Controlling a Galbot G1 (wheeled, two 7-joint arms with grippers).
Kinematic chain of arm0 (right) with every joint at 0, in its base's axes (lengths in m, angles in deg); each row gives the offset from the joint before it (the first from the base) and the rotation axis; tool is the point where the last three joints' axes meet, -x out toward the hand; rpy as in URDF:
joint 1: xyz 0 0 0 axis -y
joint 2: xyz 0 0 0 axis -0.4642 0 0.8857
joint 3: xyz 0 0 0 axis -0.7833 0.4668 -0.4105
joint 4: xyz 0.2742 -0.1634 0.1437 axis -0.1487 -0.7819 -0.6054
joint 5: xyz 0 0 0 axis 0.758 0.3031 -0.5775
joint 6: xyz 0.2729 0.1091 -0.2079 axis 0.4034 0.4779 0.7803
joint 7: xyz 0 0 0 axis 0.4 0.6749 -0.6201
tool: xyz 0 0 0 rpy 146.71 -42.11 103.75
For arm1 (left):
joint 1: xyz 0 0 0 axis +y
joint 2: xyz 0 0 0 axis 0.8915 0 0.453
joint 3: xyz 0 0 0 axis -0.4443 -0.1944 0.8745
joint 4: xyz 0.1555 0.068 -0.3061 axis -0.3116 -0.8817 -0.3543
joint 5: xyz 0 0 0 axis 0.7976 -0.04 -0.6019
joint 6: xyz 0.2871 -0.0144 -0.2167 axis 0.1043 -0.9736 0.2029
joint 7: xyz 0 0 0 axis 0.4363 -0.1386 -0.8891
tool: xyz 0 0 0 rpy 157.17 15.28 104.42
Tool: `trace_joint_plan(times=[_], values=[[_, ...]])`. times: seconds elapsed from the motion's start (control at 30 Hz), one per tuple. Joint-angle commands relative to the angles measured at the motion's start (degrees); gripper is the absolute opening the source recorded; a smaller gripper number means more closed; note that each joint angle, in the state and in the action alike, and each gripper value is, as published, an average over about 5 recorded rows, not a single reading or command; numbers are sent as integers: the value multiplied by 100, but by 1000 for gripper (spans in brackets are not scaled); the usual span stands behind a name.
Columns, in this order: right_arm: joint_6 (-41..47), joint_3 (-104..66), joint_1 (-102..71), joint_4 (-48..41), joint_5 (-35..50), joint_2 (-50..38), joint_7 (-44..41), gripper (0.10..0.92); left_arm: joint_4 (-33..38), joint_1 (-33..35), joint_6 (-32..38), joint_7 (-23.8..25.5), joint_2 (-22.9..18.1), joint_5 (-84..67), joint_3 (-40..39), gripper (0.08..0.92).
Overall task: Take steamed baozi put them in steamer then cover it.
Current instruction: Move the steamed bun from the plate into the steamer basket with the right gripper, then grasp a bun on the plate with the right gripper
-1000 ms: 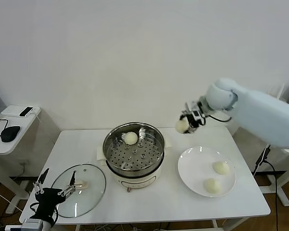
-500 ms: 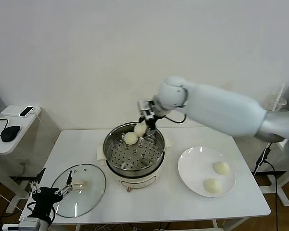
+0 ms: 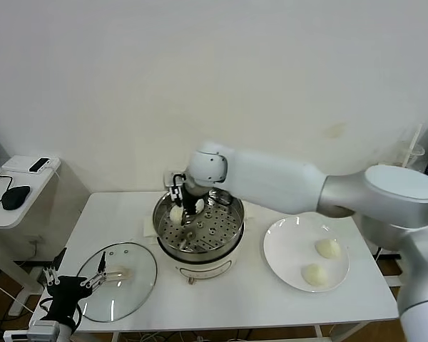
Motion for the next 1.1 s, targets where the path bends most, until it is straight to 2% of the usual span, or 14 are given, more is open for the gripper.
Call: trace_joint_plan(times=[0.03,0.3,0.47,0.57,0.8,1.1], values=[[139,109,-181,-370,-20,408,84,636,3,-2,5,2,-3,-1,-5,823],[43,38,-233,-495,-273,367,-83,655,33,21,5,2,0,-16,13,823],[-244,-46,127,-231,-451,-24,-529,773,45,27,5,3,5,-32,22,823],[-488,-108,510,58,-433,-388,-861,814,52,23,4,4,16,-33,14,823],[-1094,0,1327,974,-487,-1624,-1612,823,100,-5,-5,10,61,-35,-36,823],[-1757,149,1346,2037,-1328,-3586,-2144,823,144,37,-2,13,107,-30,-111,823]])
